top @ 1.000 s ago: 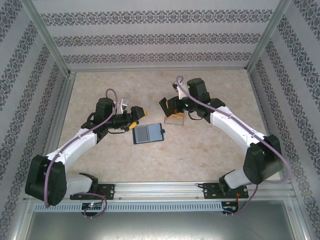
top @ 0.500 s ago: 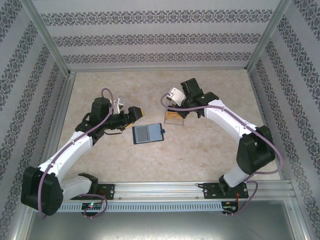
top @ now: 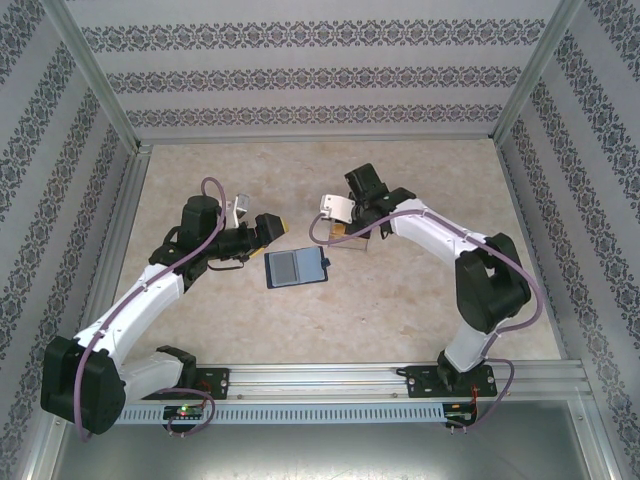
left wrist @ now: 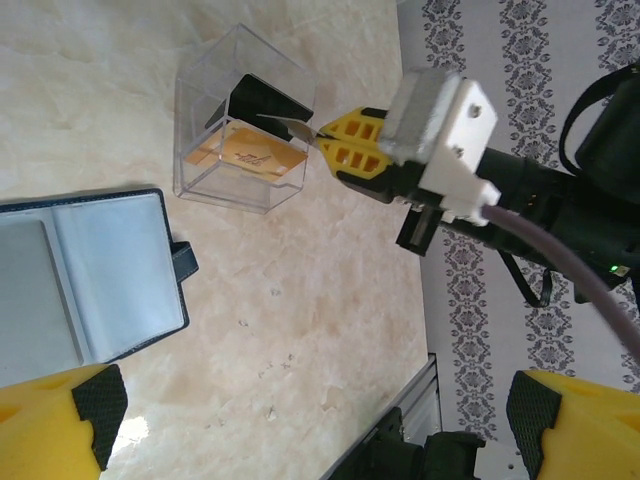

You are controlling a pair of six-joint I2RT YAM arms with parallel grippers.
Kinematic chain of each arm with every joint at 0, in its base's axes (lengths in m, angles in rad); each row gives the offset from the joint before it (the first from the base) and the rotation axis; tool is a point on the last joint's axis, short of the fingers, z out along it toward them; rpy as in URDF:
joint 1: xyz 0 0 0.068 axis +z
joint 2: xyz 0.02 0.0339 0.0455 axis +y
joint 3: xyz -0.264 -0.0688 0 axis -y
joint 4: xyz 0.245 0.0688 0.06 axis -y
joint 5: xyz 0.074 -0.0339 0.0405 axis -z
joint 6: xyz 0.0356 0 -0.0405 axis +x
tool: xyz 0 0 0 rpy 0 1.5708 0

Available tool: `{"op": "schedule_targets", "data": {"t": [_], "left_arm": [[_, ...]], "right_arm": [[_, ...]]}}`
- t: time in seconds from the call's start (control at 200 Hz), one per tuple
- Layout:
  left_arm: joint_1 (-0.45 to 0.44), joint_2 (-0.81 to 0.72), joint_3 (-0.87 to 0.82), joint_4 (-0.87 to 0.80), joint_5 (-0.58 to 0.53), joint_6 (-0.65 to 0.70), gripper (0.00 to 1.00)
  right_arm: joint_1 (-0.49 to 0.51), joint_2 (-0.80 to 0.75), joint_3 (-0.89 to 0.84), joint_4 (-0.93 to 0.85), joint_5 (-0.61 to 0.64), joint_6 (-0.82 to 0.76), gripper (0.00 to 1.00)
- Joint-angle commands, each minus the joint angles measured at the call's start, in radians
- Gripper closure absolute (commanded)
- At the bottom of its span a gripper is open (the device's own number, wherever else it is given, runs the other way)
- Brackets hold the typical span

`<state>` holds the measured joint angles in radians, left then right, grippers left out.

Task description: Take the credit cards out of the card holder

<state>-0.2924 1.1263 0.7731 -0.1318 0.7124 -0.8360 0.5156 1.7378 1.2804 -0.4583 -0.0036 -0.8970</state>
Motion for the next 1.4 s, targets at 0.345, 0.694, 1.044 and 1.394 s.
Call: {"op": "schedule_targets", "data": {"t": [0.345, 0.694, 1.044, 1.394], "left_arm": [[0.011, -0.008, 0.011, -0.037, -0.014, 0.023, 0.01], [0.012, 0.014, 0.026, -0.045, -0.014, 0.034, 0.01], [0.013, 0.02, 0.022, -0.039, -0.017, 0.035, 0.01], [0.013, 0.019, 0.019, -0.037, -0.013, 0.033, 0.01]], "right_arm": [[-0.011, 0.078, 0.075, 0.034, -0.023, -0.046, 1.0], [-0.028, 0.124, 0.073, 0.038, -0.052, -0.017, 1.0], [-0.043, 0.12, 0.04, 0.067, -0.003, -0.002, 0.9], [-0.054, 0.121, 0.039, 0.102, 0.074, 0.044, 0.8]]}}
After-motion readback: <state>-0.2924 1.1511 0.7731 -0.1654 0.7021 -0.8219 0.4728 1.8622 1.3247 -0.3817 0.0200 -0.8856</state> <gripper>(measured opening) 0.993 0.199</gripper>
